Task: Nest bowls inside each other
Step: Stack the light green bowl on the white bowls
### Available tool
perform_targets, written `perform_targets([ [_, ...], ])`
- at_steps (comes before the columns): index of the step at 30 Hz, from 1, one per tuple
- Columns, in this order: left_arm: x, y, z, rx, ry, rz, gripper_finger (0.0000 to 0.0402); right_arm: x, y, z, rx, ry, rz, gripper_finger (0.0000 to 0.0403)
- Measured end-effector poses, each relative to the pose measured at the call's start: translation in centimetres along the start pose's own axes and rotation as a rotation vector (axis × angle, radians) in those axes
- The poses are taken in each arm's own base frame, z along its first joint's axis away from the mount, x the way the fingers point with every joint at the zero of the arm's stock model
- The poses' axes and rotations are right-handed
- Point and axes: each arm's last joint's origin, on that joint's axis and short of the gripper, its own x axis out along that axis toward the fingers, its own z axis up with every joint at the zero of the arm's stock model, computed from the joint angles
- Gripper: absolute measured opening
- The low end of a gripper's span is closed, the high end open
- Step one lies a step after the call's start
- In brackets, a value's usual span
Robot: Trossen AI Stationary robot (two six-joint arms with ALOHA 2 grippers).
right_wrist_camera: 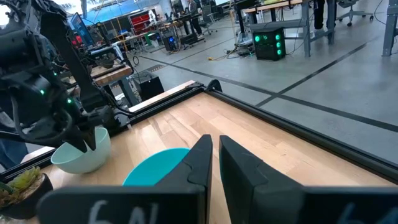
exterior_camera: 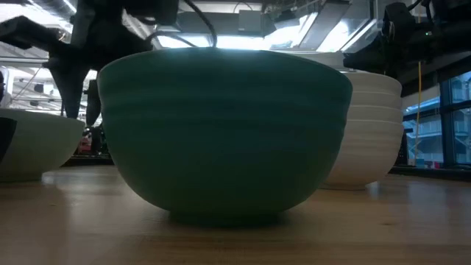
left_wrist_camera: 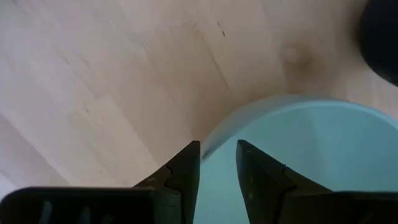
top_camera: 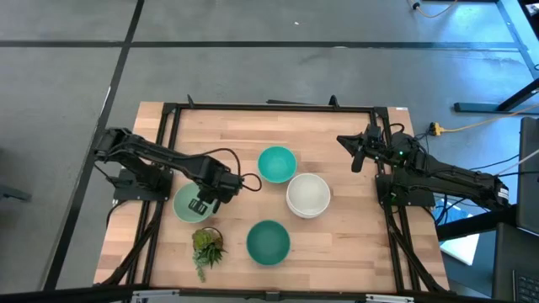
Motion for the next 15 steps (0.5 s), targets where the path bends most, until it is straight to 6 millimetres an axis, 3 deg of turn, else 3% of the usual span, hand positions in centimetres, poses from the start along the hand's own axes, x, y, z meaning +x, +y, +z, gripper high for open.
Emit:
perform_targets([
  [15,2.2,0.3,0.9,-0.013,0.087,-0.028,0.0079,0.0,0.0,-0.1,-0.004,0.013,-0.004,0.0032],
])
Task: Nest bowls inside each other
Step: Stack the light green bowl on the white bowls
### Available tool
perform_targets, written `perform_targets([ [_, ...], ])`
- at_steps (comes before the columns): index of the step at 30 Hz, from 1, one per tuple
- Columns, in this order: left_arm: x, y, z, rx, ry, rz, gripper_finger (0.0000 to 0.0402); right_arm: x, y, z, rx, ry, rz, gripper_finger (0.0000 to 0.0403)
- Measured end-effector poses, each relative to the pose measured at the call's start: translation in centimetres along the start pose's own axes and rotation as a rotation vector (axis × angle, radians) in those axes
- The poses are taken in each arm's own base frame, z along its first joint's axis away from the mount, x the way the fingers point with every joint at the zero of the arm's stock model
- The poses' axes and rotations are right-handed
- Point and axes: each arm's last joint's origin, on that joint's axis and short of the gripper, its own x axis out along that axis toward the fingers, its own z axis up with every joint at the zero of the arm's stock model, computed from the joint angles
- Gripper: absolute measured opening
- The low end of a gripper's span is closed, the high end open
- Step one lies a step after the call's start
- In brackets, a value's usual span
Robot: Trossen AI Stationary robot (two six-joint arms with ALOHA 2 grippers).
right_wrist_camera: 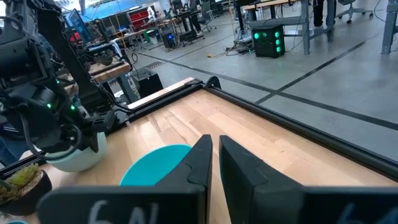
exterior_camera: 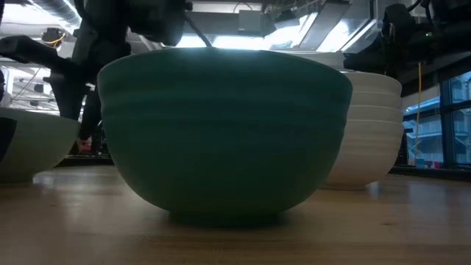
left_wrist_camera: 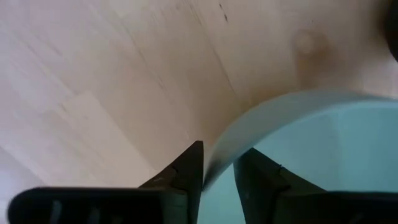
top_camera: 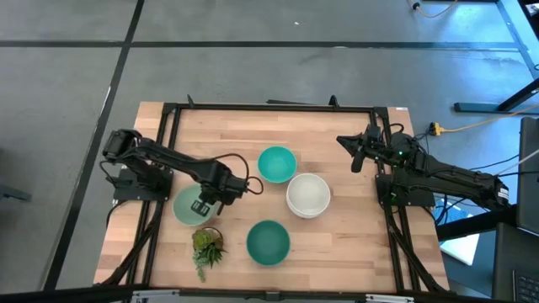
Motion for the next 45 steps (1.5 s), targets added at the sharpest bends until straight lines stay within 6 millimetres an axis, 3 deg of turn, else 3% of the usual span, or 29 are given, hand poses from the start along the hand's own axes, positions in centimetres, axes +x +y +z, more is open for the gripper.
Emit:
perform_targets([
  [8,0.6,0.4,0.1,-0.052,0.028,-0.031,0.001,0.0,0.0,0.0,-0.002,0.002,-0.001,0.0032],
  [16,0.6,2.4,-0.5,-0.216,0.009,-0.062,0.0005,0.0,0.0,0.0,-0.002,0.002,0.0,0.0032],
  [24,0.6,6.6,-2.4,-0.383,-0.026,-0.122,0.0002,0.0,0.0,0.0,0.002,0.002,-0.001,0.0032],
  [28,-0.1,8.8,-3.4,-0.448,-0.144,-0.132,0.0002,0.0,0.0,-0.1,0.002,0.015,-0.005,0.0032],
  [34,-4.9,11.6,-4.7,-0.524,-0.398,-0.088,0.0002,0.0,-0.2,-0.6,0.017,0.063,-0.021,0.0032],
  [40,-13.1,13.5,-4.8,-0.524,-0.802,-0.027,0.0002,0.0,-0.2,-0.6,0.023,0.061,-0.02,0.0032],
  [45,-18.7,14.0,-3.8,-0.521,-0.991,0.03,0.0002,0.0,-0.2,-0.6,0.018,0.058,-0.018,0.0032],
])
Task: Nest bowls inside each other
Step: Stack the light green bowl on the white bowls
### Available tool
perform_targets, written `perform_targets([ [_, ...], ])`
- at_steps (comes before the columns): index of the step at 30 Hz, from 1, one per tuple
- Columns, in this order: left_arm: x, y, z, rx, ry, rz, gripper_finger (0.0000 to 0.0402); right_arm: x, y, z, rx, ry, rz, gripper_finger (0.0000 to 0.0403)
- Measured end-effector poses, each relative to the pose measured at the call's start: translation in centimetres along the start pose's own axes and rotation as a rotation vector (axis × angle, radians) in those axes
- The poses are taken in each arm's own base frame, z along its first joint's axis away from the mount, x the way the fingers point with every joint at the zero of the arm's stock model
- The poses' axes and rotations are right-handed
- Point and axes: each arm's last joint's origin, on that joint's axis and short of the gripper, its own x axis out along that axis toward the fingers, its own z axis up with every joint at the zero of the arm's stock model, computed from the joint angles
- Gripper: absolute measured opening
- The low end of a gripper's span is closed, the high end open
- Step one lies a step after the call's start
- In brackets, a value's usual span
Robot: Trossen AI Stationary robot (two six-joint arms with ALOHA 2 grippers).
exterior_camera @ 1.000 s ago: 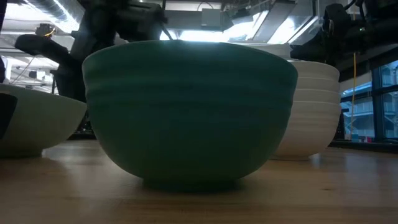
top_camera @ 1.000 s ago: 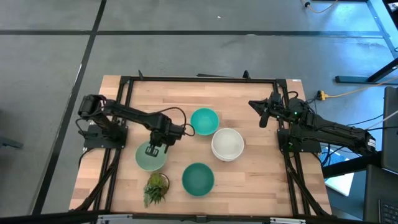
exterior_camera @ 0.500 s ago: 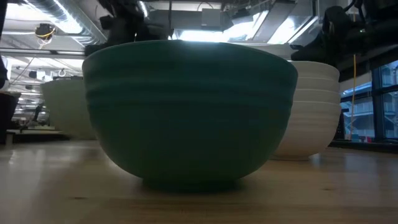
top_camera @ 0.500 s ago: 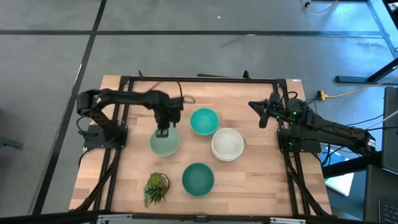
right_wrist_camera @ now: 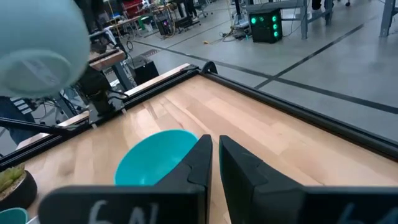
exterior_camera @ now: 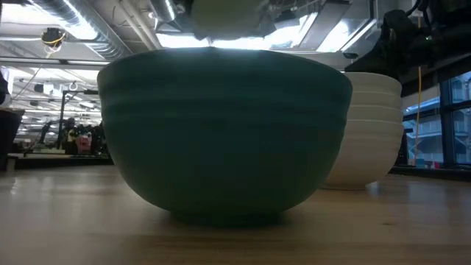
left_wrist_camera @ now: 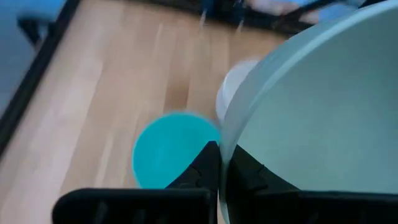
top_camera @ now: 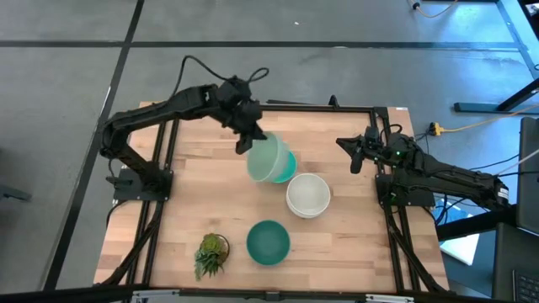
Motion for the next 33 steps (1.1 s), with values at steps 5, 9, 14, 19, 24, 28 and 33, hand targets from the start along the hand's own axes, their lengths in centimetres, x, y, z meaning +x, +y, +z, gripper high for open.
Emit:
perform_targets([
  [5,-0.1,-1.4,3.5,0.033,-0.067,-0.028,0.0002,0.0,0.1,0.2,-0.016,-0.019,0.006,0.0032],
  [9,1.6,-2.2,5.1,0.042,-0.036,-0.051,0.0002,0.0,0.1,0.2,-0.017,-0.02,0.006,0.0032],
  [14,4.4,-2.4,5.9,0.037,0.072,-0.016,0.0002,0.0,0.1,0.2,-0.017,-0.02,0.007,0.0032],
  [19,7.6,-2.6,6.5,0.064,0.132,-0.016,0.0002,0.0,0.1,0.2,-0.018,-0.018,0.013,0.0032],
  [24,10.0,-3.2,7.1,0.078,0.139,-0.036,0.0002,0.0,0.1,0.1,-0.018,-0.007,0.012,0.0032],
  [28,12.3,-3.9,7.0,0.091,0.175,-0.054,0.0002,0.0,0.0,0.1,-0.019,-0.005,0.011,0.0032],
  [33,14.6,-5.3,6.5,0.106,0.217,-0.084,0.0002,0.0,0.0,0.0,-0.021,0.0,0.009,0.0032],
])
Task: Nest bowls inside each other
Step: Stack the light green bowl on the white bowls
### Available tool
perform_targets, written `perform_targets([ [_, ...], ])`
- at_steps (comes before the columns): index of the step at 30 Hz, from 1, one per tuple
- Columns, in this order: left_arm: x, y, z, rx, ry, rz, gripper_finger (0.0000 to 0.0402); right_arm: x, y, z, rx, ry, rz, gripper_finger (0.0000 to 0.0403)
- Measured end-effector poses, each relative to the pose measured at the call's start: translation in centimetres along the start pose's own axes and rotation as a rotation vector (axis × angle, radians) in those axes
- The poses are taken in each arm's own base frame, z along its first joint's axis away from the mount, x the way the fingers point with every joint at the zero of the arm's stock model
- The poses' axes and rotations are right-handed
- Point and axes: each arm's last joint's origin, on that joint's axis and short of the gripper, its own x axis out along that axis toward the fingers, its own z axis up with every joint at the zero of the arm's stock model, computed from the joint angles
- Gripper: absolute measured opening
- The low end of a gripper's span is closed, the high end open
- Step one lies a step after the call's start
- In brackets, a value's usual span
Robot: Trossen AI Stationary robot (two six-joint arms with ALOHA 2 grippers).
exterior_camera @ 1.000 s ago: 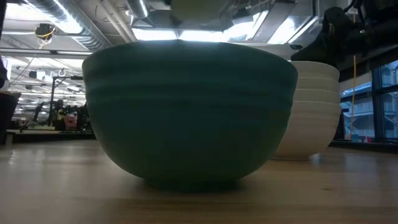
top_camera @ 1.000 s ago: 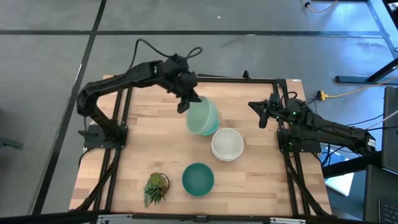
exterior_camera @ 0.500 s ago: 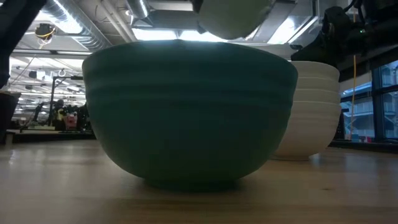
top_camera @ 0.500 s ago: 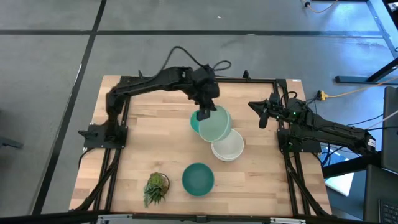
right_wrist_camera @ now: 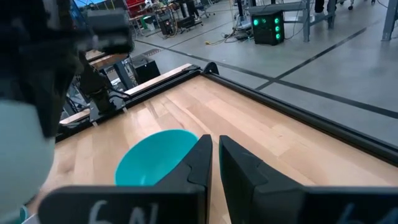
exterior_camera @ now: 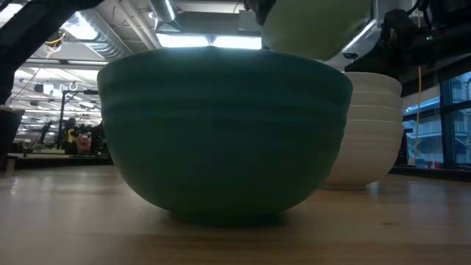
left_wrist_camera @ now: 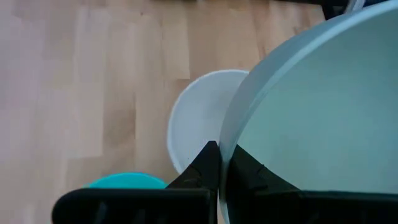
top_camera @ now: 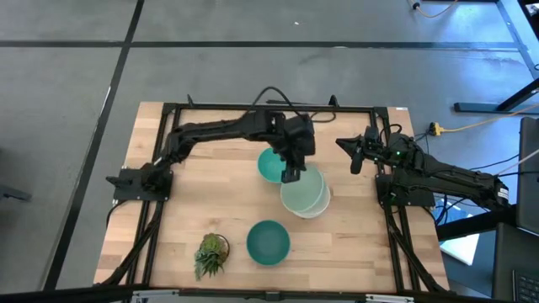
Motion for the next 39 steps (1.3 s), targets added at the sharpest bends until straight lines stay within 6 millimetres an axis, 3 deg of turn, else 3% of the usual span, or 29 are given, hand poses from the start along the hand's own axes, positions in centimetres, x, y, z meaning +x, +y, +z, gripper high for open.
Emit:
perform_targets([
  [11,2.4,-0.6,0.4,-0.06,-0.03,0.052,0.0002,0.0,0.0,0.0,-0.002,0.0,0.0,0.0032],
  [28,7.2,0.8,-1.9,-0.14,0.174,0.115,0.0002,0.0,0.0,0.0,-0.001,-0.001,0.002,0.0032],
  [39,6.8,1.0,-3.5,-0.18,0.344,0.131,0.0002,0.0,0.0,0.0,0.002,-0.001,0.003,0.0032],
])
